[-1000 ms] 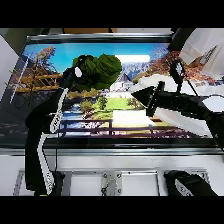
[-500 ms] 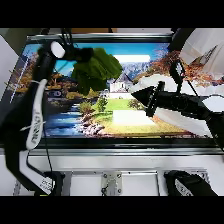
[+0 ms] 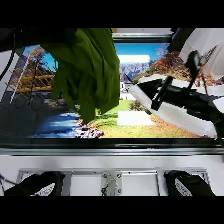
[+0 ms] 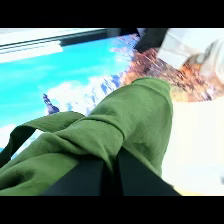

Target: Fold the clothes and pants, and hang the long-sleeved shirts on hangers.

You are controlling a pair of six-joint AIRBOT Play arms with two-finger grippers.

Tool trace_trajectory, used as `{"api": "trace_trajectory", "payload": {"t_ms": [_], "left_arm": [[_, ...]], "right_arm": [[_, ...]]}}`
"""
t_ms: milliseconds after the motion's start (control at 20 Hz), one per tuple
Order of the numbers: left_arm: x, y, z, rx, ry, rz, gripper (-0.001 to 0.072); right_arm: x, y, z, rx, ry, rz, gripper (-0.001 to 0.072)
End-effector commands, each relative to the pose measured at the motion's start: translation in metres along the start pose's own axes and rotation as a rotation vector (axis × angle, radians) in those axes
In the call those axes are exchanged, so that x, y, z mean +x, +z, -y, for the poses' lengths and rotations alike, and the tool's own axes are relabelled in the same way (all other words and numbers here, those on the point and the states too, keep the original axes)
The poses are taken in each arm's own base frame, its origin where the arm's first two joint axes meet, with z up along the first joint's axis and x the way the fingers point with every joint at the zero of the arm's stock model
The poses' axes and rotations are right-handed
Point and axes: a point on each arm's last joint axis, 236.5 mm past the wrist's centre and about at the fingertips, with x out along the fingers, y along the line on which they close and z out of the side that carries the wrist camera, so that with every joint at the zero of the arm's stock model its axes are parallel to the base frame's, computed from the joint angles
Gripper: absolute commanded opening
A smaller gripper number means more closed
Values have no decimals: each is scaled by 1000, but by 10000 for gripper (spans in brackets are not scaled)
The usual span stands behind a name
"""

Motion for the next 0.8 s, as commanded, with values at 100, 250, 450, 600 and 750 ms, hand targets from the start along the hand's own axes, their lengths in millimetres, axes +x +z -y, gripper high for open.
{"api": "trace_trajectory", "payload": {"t_ms": [100,250,450,600,750], "left_arm": [[19,-68,87,34,-134,-73,14],[74,-115,133,72,-219,-119,16],[114,-122,91,11,-121,-199,683],[111,-134,-3,-83,53,-306,683],[107,-202,-81,-258,174,-489,683]], "right_arm": [[-75,47,71,28,-366,140,11],[-98,56,81,40,-432,172,11],[-99,35,80,-1,-421,69,12],[-96,-3,72,-21,-385,-95,12],[-103,-43,77,41,-409,-243,12]]}}
